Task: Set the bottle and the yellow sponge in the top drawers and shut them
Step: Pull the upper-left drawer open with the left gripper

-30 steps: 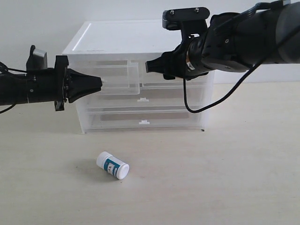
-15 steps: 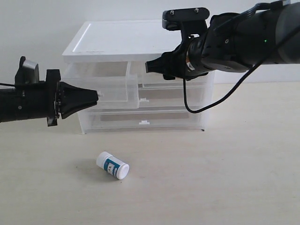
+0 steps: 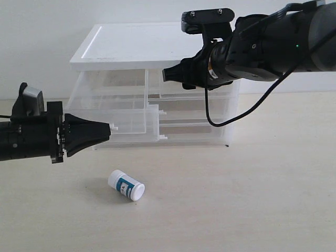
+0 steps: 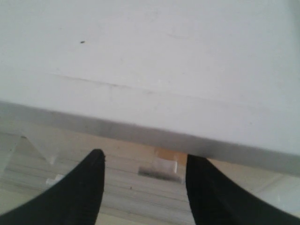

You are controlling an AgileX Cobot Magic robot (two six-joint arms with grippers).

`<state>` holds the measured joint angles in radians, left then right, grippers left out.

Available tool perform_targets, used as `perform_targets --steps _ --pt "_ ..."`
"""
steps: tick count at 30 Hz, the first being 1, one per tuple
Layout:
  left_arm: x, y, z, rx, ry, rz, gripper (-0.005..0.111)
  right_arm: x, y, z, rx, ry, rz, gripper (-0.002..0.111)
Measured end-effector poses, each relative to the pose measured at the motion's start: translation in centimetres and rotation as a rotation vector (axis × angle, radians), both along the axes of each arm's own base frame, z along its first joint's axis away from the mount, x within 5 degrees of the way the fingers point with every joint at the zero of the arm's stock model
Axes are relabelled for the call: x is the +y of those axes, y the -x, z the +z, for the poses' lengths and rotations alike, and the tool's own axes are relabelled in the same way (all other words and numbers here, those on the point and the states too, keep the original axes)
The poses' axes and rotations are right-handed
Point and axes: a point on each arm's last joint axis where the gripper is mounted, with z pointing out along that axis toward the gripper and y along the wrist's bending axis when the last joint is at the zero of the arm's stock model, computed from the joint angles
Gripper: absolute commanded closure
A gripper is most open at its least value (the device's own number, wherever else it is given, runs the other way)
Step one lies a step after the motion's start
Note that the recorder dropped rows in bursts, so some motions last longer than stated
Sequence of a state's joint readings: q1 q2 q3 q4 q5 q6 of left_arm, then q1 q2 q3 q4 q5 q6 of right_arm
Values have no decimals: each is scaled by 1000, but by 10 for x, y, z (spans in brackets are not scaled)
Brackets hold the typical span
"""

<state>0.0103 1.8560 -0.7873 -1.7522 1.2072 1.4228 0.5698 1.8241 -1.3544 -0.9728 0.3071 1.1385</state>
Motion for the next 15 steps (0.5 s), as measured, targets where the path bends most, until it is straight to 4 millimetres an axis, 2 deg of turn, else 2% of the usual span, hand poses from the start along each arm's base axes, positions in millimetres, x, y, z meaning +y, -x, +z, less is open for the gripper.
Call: perform_targets --steps 7,15 --pt "0 8 -6 8 -2 -5 103 0 0 0 0 0 0 60" --pt "0 9 -7 1 -5 -5 103 0 0 0 0 0 0 60"
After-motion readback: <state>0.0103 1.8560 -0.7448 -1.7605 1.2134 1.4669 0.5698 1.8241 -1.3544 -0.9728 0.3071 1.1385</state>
